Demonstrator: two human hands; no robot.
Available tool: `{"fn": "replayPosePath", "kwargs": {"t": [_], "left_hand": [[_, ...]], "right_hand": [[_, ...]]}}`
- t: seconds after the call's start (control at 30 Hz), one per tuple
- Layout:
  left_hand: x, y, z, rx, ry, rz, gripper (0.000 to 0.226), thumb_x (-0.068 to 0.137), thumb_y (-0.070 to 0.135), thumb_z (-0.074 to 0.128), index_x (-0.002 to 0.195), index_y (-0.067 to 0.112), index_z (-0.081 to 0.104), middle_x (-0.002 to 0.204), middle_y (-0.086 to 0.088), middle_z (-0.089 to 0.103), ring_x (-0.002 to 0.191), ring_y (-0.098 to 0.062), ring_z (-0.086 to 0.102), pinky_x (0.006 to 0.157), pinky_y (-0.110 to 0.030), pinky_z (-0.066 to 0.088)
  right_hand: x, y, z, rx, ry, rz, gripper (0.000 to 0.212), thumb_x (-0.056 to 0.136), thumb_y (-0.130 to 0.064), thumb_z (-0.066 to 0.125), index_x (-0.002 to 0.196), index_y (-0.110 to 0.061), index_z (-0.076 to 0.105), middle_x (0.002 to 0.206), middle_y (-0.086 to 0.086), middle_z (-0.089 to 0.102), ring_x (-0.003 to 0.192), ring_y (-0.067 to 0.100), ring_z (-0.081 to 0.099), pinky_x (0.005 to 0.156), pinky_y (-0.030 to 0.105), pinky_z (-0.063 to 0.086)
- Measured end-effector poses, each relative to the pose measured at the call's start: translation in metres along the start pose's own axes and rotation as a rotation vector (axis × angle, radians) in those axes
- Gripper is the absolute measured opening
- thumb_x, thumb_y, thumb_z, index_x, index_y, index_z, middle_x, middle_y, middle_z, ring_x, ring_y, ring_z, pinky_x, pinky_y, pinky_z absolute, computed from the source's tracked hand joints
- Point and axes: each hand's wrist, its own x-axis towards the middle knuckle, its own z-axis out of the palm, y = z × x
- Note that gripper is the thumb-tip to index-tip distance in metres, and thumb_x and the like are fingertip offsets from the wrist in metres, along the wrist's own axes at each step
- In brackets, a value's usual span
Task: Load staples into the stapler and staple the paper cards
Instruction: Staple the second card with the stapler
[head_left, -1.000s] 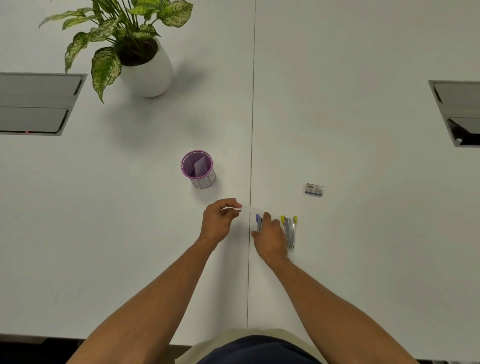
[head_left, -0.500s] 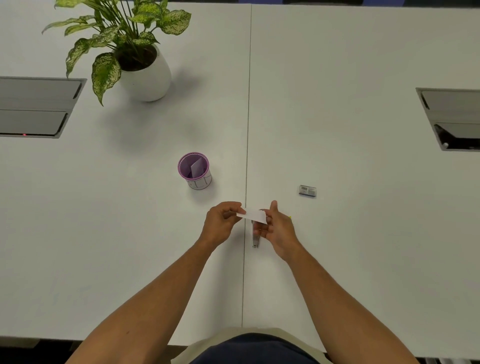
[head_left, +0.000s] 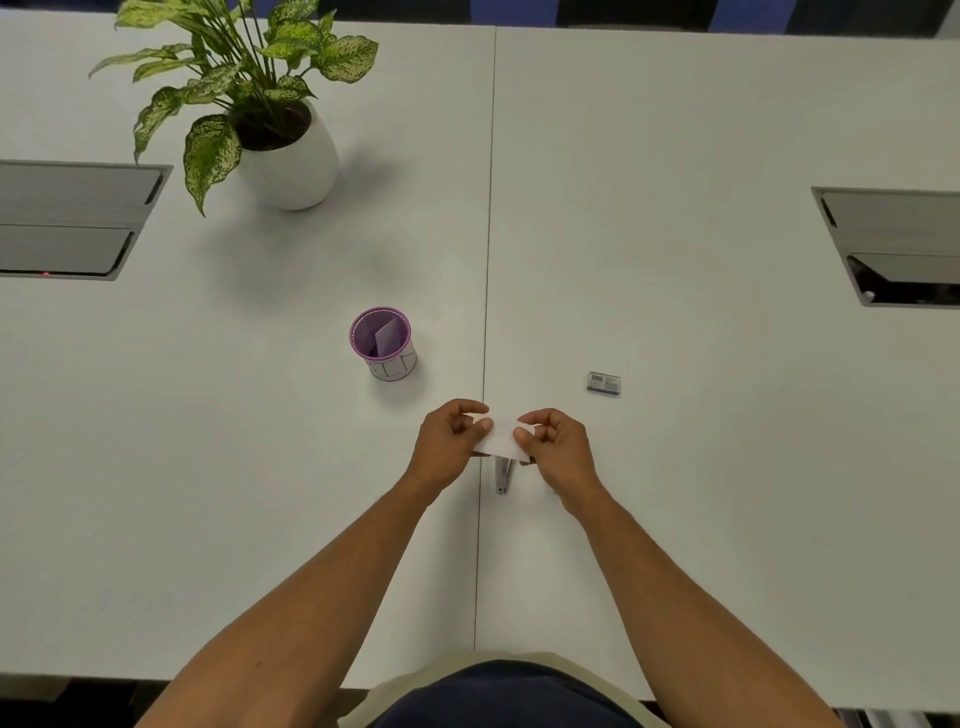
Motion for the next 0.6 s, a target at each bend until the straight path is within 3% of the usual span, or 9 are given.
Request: {"fn": "replayPosePath", "kwargs": {"t": [0.13,0.27,0.43,0.6], "left_hand": [[0.0,-0.001,0.002,0.003,0.055,-0.012,0.003,0.089,0.009,0.066,0.086,0.01,0.067,0.08,-0.007,0.07,0.076,-0.015,0.07,0.06,-0.028,0.059],[0.001,-0.001,0.003,-0.001,0.051,-0.011,0.004,0.089,0.009,0.066,0.085,0.008,0.067,0.076,-0.002,0.07,0.067,-0.005,0.069,0.058,-0.026,0.058],[0.0,-0.003,0.005,0.015,0.073,-0.017,0.009,0.091,0.014,0.064,0.086,0.008,0.068,0.088,-0.013,0.071,0.084,-0.022,0.069,0.066,-0.034,0.061],[-0.001,-0.004,0.008,0.058,0.099,-0.003,0.012,0.092,0.016,0.062,0.082,0.012,0.067,0.088,-0.009,0.068,0.086,-0.023,0.066,0.061,-0.026,0.059]], "right_hand": [[-0.004,-0.005,-0.002,0.061,-0.021,-0.007,0.008,0.088,-0.011,0.069,0.095,-0.016,0.069,0.082,0.005,0.067,0.08,0.021,0.065,0.07,0.033,0.059],[-0.008,-0.01,-0.005,0.279,-0.039,0.102,0.009,0.094,-0.01,0.061,0.097,-0.008,0.069,0.096,0.012,0.071,0.088,0.024,0.069,0.063,0.029,0.059],[-0.009,-0.011,-0.006,0.352,-0.084,0.179,0.015,0.097,-0.007,0.055,0.099,-0.006,0.069,0.098,0.013,0.07,0.091,0.028,0.068,0.076,0.038,0.06],[-0.009,-0.014,-0.006,0.36,-0.063,0.186,0.015,0.097,-0.007,0.054,0.097,-0.01,0.069,0.102,0.012,0.07,0.097,0.029,0.067,0.072,0.034,0.06]]}}
